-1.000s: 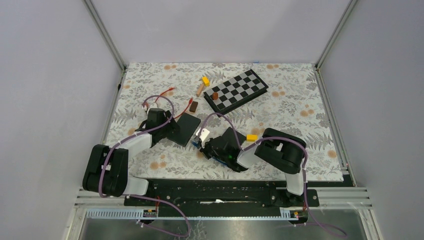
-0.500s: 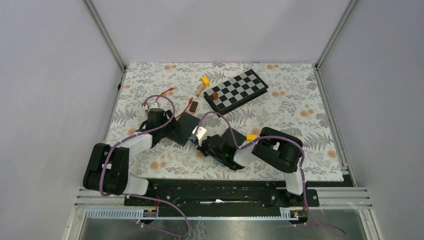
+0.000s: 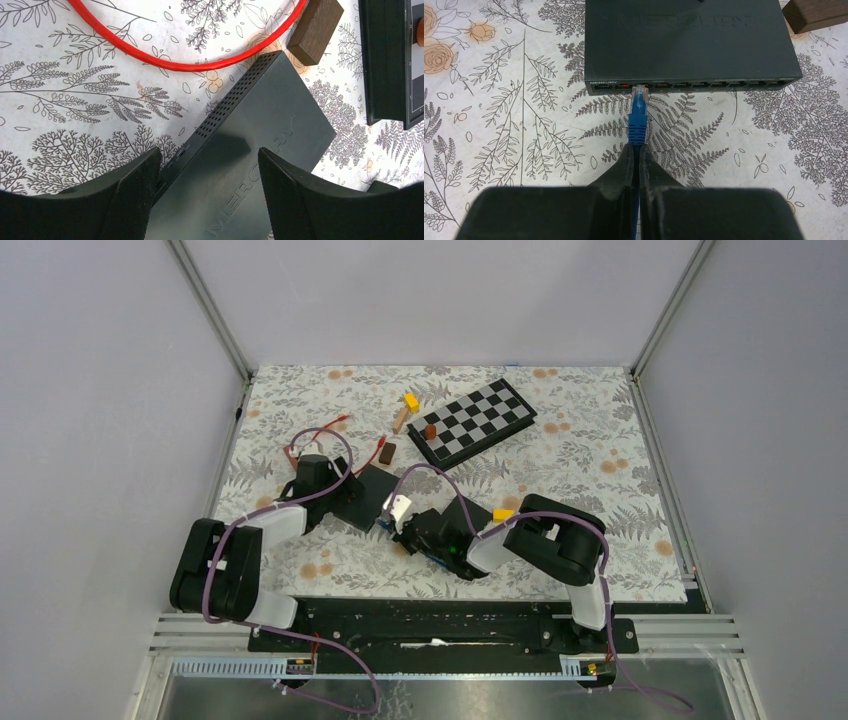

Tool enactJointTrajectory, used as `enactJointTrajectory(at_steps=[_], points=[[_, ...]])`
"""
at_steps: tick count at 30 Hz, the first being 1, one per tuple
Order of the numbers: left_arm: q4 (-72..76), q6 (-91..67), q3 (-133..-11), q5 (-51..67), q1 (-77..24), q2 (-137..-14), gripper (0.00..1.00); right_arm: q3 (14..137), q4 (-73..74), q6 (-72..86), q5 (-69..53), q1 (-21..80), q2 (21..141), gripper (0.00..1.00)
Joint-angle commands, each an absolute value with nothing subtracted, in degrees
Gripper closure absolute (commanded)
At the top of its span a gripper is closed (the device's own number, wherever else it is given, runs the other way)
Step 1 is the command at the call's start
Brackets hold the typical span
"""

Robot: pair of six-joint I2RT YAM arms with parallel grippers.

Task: Insert the plug into the switch port
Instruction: Insert the connector into the switch port.

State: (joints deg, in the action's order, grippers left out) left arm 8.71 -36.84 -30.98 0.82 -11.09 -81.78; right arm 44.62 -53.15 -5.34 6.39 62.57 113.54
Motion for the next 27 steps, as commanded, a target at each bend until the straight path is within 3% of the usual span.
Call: enactJointTrajectory(at_steps=[1,27], points=[[7.56,-36.80,-30.86,3.14,-11.76,-84.03,0.27,47.73,-54.55,-7.47,7.66,62.40,113.77,1.00],[7.31,-37.01,-31.67,3.16,-11.87,-85.43,0.28,50.05,-56.47,-6.64,11.28,62.40,110.24,1.00]])
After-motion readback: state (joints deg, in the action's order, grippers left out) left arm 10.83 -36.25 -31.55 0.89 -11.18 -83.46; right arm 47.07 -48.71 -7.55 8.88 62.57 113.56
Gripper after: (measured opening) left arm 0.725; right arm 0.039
